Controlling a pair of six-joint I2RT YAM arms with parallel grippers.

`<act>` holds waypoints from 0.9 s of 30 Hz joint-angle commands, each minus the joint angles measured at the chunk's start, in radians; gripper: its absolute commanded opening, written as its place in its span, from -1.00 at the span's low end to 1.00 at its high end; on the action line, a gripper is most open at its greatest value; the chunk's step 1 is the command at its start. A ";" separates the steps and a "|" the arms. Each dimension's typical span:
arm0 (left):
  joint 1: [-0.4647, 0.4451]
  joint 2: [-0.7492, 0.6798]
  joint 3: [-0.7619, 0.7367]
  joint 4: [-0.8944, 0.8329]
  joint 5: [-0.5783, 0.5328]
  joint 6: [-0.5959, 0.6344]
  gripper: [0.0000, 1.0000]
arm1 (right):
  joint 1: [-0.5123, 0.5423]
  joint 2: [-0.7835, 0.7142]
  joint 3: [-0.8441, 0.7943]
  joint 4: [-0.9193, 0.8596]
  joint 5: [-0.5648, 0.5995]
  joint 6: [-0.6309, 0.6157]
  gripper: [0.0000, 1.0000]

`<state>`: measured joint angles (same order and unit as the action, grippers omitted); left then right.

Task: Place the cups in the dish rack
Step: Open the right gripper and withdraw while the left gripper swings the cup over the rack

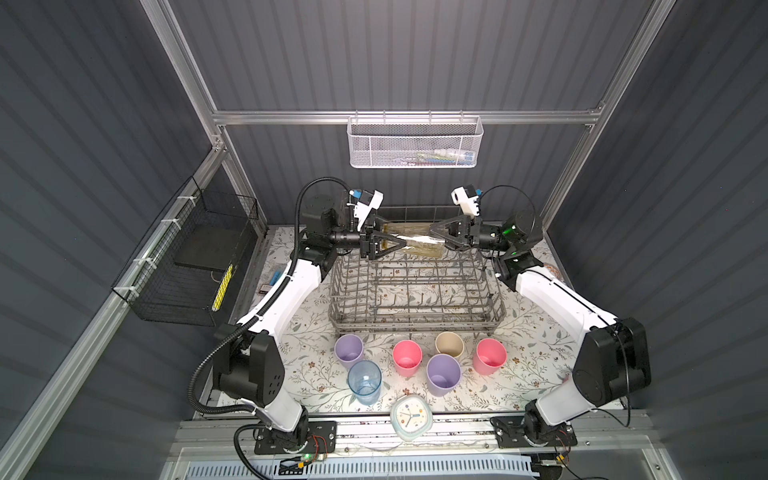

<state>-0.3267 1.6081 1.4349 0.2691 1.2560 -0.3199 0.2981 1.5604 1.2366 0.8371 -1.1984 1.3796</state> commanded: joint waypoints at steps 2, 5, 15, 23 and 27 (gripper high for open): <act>-0.005 -0.042 0.005 0.004 -0.016 0.023 0.07 | -0.040 -0.056 -0.033 0.016 -0.011 -0.013 -0.09; -0.002 -0.047 0.013 -0.014 -0.033 0.030 0.07 | -0.081 -0.097 -0.074 0.009 -0.013 -0.018 -0.08; 0.014 -0.091 0.184 -0.633 -0.329 0.438 0.10 | -0.290 -0.372 -0.059 -0.992 0.151 -0.731 -0.07; 0.012 0.015 0.414 -1.043 -0.735 0.556 0.08 | -0.325 -0.393 -0.039 -1.305 0.354 -0.948 -0.07; 0.012 0.030 0.455 -1.123 -0.822 0.567 0.08 | -0.333 -0.370 -0.055 -1.316 0.371 -0.964 -0.08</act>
<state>-0.3191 1.6226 1.8481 -0.7021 0.5583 0.1970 -0.0296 1.1767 1.1973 -0.3962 -0.8696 0.4892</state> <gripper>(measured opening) 0.717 0.460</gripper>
